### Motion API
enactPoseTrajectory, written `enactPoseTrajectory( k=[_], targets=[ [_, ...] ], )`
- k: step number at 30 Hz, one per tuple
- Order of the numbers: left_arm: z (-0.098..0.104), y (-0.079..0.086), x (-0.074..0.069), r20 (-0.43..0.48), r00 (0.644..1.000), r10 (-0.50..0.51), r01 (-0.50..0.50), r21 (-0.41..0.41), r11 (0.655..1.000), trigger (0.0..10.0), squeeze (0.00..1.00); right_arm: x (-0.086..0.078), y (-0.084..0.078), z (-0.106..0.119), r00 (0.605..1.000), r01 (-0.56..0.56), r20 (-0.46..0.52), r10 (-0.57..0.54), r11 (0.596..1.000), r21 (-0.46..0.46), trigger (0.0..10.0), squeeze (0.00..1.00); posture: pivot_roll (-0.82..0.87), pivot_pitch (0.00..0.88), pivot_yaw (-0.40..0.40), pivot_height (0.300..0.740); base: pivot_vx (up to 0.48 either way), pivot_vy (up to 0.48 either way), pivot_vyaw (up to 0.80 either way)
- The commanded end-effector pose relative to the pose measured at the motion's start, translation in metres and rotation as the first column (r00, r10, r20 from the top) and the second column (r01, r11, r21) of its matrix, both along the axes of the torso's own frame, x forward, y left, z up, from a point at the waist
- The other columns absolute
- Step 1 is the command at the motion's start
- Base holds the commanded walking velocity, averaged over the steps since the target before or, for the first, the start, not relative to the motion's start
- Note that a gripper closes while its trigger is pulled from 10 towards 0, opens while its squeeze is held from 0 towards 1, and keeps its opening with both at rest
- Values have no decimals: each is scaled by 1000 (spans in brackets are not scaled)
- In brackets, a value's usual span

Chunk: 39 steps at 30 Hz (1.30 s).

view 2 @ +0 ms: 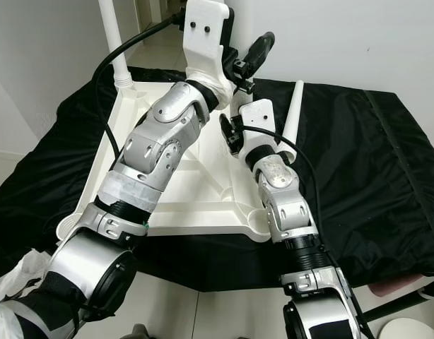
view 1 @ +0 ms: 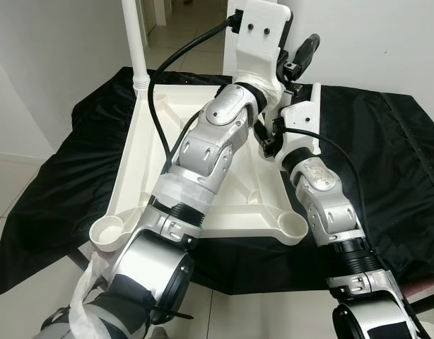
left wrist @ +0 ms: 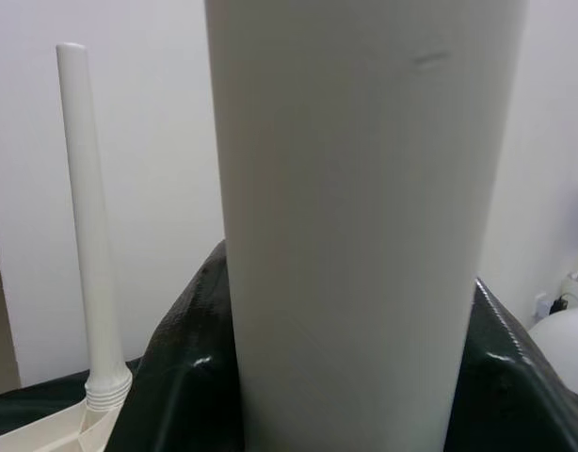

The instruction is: Building children table

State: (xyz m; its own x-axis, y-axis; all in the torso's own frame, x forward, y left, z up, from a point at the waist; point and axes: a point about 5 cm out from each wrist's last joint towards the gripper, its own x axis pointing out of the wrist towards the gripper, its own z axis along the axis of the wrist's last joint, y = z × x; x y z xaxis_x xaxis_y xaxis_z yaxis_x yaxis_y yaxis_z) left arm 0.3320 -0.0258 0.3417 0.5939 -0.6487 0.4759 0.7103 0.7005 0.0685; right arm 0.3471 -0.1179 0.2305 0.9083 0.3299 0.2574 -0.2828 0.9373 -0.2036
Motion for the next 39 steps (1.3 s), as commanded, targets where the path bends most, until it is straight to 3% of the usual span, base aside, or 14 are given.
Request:
enactPoseTrajectory(
  k=[1,7,8,9,10,18,19,20,32,39],
  targets=[
    [5,-5,-6,26,999,-28,28,0,1000,10000,0,2,1,1,1000,-3,-9,3,1000,25,0,0,32,2,-17,740,0,0,0],
    [4,-6,-4,4,1000,-30,30,-3,1000,10000,31,2,3,2,1000,-2,-23,4,996,85,0,0,29,6,-15,740,0,0,0],
    [4,-6,-4,-1,1000,-30,30,-6,1000,10000,506,2,3,2,1000,3,-26,0,995,102,0,0,29,8,-15,740,0,0,0],
    [4,-5,-4,-9,999,-37,37,-15,999,10000,1000,2,3,2,1000,9,-28,-6,993,117,4510,0,29,8,-16,740,0,0,0],
    [4,-5,-4,-12,999,-43,42,-20,999,10000,1000,3,3,3,999,20,-34,-15,989,147,10000,0,27,9,-14,740,0,0,0],
    [5,-4,-5,12,999,-40,40,3,999,10000,1000,3,4,5,998,44,-59,-30,968,248,10000,0,26,13,-14,740,0,0,0],
    [5,-3,-5,13,999,-37,37,5,999,10000,718,3,4,5,998,46,-60,-32,966,253,10000,0,26,13,-14,740,0,0,0],
    [4,-3,-5,15,999,-35,34,6,999,10000,0,3,3,5,997,51,-61,-36,965,256,10000,0,24,16,-11,740,0,0,0],
    [-10,20,-1,-41,999,20,-23,-81,996,10000,0,0,-20,-2,981,188,-97,-165,923,337,10000,0,19,26,-7,740,0,0,0],
    [-33,32,-1,-76,995,62,-65,-34,997,10000,0,-8,-27,-13,973,224,-122,-194,916,334,10000,0,22,34,-6,740,0,0,0]
  ],
)
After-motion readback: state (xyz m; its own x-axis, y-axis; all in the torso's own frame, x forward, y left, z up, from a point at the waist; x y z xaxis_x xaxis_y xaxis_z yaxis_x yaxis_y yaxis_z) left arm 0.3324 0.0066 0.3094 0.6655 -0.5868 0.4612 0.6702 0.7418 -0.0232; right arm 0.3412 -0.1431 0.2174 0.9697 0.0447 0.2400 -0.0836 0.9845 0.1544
